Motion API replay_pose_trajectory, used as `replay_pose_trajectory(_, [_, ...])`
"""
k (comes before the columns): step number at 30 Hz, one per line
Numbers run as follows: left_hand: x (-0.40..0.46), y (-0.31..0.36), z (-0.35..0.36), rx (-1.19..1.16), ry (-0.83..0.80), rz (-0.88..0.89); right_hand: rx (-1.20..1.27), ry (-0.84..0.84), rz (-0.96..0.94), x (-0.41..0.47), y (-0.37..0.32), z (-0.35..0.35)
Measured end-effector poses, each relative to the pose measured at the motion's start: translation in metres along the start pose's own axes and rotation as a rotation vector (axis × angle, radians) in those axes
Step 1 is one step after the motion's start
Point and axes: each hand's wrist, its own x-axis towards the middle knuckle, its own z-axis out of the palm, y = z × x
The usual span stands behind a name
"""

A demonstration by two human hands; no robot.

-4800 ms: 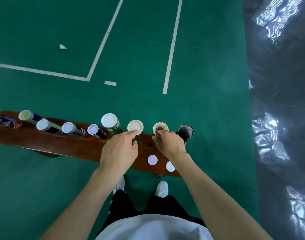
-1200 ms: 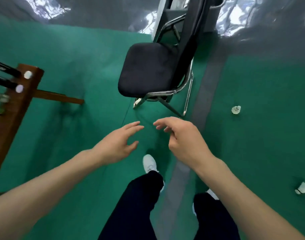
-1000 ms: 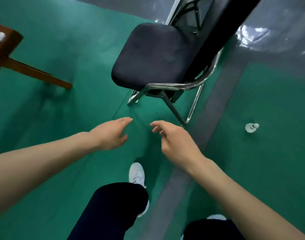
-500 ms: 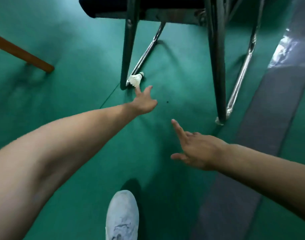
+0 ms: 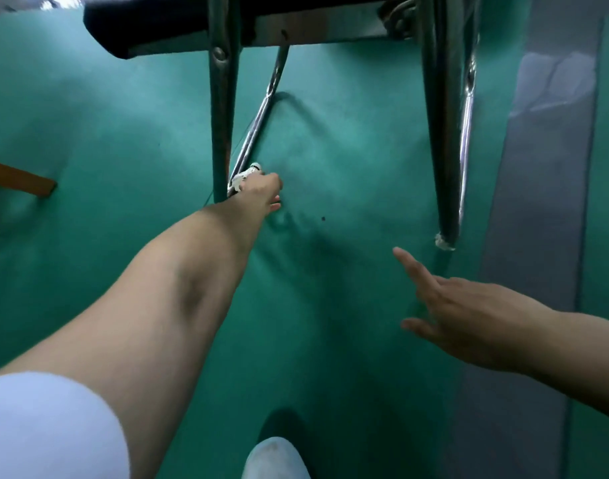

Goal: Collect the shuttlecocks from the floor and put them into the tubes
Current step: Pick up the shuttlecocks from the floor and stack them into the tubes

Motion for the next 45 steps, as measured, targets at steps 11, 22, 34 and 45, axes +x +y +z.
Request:
replay_pose_trajectory(11, [-0.063,-0.059,0.033,0.19,0.083,0.345,-0.105,0.028,-0.03,-0.01,0.003,-0.014])
replay_pose_trajectory(22, [-0.247,-0.077,0.07,0.49,-0.481,0.788,-0.024,0.052,0.165,-0.061,0.105,0.031])
replay_pose_trajectory(34, [-0.353,-0.02,0.178,0.495,-0.774,0.978,-0.014,0.188,0.494,-0.152,0.222,0.052])
replay_pose_trajectory(45, [-0.384,-0.013,0.215,0.642,-0.801,1.01,-0.147,0.544,0.654,-0.154,0.332,0.01])
